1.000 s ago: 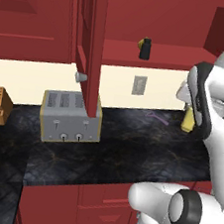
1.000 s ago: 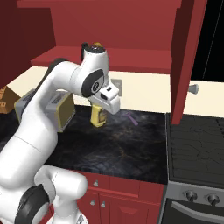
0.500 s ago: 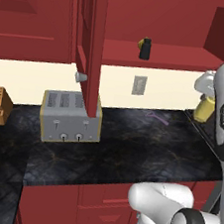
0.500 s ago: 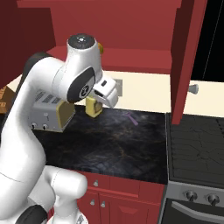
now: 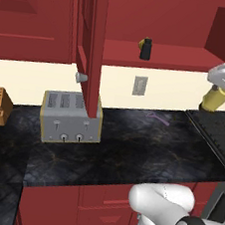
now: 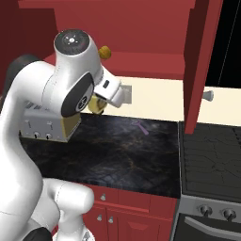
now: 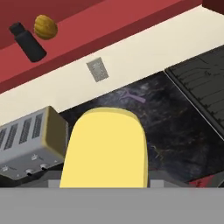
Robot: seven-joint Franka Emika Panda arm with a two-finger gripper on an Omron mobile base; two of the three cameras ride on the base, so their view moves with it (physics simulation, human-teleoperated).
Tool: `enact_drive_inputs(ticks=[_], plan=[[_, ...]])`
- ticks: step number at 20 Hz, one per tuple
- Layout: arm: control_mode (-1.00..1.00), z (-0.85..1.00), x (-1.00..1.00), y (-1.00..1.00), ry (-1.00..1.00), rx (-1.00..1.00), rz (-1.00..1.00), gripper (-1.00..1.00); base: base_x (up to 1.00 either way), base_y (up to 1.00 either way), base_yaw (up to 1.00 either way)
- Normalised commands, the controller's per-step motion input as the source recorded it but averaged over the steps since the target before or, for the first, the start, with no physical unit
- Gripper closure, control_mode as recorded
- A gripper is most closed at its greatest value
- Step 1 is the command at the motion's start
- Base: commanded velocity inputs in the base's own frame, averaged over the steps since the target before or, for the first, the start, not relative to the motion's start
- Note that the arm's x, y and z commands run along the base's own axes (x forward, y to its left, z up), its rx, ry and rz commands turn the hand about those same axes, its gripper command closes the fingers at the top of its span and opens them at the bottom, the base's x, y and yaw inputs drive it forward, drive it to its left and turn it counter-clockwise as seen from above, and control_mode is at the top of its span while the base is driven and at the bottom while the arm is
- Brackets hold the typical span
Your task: Pick the mustard and shaker from the counter and place them in the cabinet.
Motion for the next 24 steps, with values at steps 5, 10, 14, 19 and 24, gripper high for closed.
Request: enact_drive_inputs(ticks=[5,10,14,19,24], plan=[[-1.00,0.35,-0.03,0.02,-0.13,-0.02,0.01,1.00,0.00,0.00,0.00],[-1.00,0.21,0.00,0.06,-0.09,-0.02,0.02,1.00,0.00,0.00,0.00],[-1.00,0.13,0.03,0.19,-0.09,-0.03,0.00,1.00,0.00,0.00,0.00],[-1.00,0.15,0.17,0.15,-0.15,-0.03,0.00,1.00,0.00,0.00,0.00],[-1.00,0.18,0.40,0.07,-0.05,0.00,0.01,1.00,0.00,0.00,0.00]])
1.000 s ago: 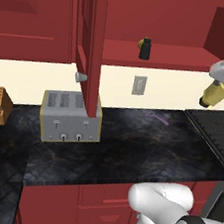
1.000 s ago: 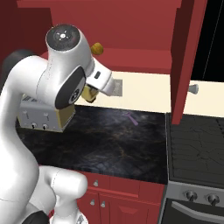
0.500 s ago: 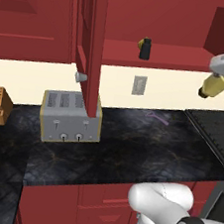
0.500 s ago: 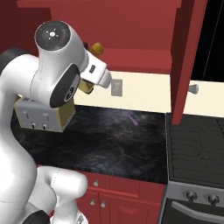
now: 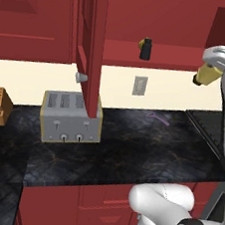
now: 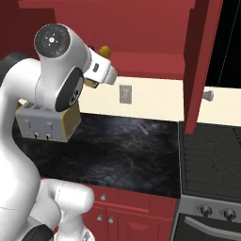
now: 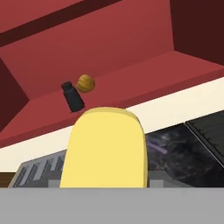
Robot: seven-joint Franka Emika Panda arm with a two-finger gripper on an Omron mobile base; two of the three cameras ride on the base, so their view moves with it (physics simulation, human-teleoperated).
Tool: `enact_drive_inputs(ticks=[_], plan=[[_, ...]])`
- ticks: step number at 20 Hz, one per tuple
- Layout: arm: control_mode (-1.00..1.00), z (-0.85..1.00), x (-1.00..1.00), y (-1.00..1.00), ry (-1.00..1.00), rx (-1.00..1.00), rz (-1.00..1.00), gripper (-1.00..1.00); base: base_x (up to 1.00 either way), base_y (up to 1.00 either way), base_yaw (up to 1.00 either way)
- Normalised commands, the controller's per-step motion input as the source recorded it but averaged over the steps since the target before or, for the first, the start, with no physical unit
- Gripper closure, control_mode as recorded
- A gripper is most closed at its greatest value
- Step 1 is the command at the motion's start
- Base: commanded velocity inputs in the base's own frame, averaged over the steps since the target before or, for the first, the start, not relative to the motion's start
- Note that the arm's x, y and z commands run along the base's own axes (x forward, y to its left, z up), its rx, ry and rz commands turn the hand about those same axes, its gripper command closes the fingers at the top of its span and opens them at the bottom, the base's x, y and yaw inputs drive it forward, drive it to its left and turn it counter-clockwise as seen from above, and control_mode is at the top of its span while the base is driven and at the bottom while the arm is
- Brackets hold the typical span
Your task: Pick the mustard and shaker from the counter and place them in the cabinet.
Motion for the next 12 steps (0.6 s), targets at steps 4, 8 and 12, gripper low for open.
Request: enact_drive_inputs(ticks=[4,8,12], plan=[[-1.00,0.20,0.44,0.05,0.00,0.00,0.01,1.00,0.00,0.00,0.00],[-1.00,0.17,0.36,0.00,0.00,-0.02,0.00,1.00,0.00,0.00,0.00],[-1.00,0.06,0.39,0.00,0.00,-0.05,0.00,1.00,0.00,0.00,0.00]])
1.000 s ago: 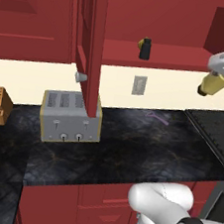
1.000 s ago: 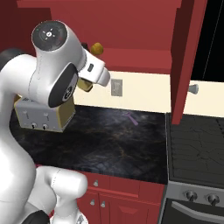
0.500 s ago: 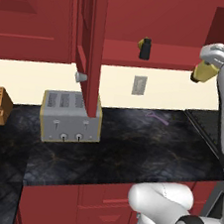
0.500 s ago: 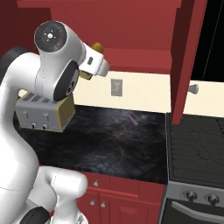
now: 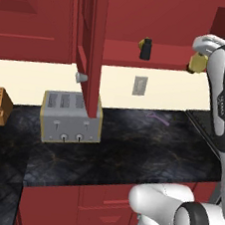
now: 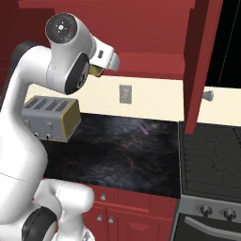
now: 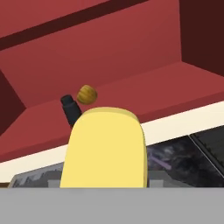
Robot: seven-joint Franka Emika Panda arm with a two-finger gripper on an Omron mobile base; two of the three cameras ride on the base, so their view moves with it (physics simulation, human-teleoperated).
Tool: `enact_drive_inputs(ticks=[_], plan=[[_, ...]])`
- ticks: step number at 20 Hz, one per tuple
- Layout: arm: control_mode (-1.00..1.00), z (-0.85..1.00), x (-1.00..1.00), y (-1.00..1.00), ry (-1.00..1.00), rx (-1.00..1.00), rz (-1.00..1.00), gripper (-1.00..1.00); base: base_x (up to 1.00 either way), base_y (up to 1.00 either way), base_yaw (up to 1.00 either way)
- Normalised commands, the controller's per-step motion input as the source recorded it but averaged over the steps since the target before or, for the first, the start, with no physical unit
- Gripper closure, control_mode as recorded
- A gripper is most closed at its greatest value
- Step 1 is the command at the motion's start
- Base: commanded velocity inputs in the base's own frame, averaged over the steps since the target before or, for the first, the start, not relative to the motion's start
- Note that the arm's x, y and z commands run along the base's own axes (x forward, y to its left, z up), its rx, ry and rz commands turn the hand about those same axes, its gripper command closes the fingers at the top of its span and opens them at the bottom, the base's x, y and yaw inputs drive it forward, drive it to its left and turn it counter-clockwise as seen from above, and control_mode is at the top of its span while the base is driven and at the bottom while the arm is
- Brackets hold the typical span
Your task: Pick the mustard and shaker from the counter and place them in the cabinet.
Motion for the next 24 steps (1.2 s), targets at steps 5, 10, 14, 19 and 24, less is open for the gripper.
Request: enact_drive_inputs(ticks=[5,10,14,19,24], plan=[[-1.00,0.00,0.47,-0.01,0.00,-0.04,0.00,1.00,0.00,0.00,0.00],[-1.00,0.00,0.46,-0.01,0.00,-0.01,0.00,1.00,0.00,0.00,0.00],[-1.00,0.00,0.37,-0.14,0.04,0.00,0.00,1.00,0.00,0.00,0.00],[-1.00,0.00,0.34,-0.13,0.09,0.00,0.00,1.00,0.00,0.00,0.00],[-1.00,0.00,0.40,-0.03,0.07,0.00,0.00,1.00,0.00,0.00,0.00]])
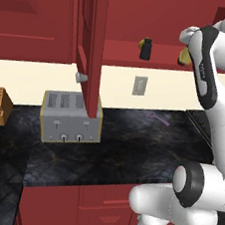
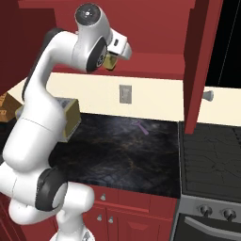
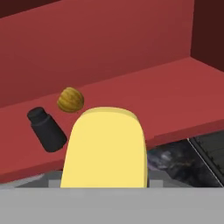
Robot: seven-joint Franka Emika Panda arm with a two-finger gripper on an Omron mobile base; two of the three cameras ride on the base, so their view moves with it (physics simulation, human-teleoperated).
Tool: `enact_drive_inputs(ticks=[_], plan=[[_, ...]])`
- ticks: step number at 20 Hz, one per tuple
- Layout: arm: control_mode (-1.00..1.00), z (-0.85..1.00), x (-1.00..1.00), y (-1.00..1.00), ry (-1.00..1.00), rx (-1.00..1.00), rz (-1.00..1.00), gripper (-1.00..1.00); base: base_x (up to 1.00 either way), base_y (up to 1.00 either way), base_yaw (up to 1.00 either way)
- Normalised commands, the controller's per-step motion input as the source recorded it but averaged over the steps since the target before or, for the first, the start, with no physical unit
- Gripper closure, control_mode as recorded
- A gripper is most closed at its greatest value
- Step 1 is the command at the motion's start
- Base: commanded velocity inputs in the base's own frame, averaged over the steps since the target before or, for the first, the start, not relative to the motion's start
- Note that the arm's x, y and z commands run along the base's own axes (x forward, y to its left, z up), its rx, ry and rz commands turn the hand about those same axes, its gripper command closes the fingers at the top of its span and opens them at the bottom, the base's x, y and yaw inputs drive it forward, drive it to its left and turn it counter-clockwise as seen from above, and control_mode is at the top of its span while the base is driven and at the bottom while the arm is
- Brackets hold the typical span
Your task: Pick the mustard and shaker from the counter and place them in the cabinet.
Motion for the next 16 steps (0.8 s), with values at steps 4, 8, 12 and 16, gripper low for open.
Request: enact_drive_inputs(ticks=[4,8,12,16], plan=[[-1.00,0.00,0.39,0.00,0.01,0.00,0.00,1.00,0.00,0.00,0.00],[-1.00,0.00,0.31,-0.01,0.00,-0.01,0.00,1.00,0.00,0.00,0.00],[-1.00,-0.03,0.33,-0.01,0.00,0.00,0.00,1.00,0.00,0.00,0.00],[-1.00,-0.05,0.33,-0.01,0.00,0.00,0.00,1.00,0.00,0.00,0.00]])
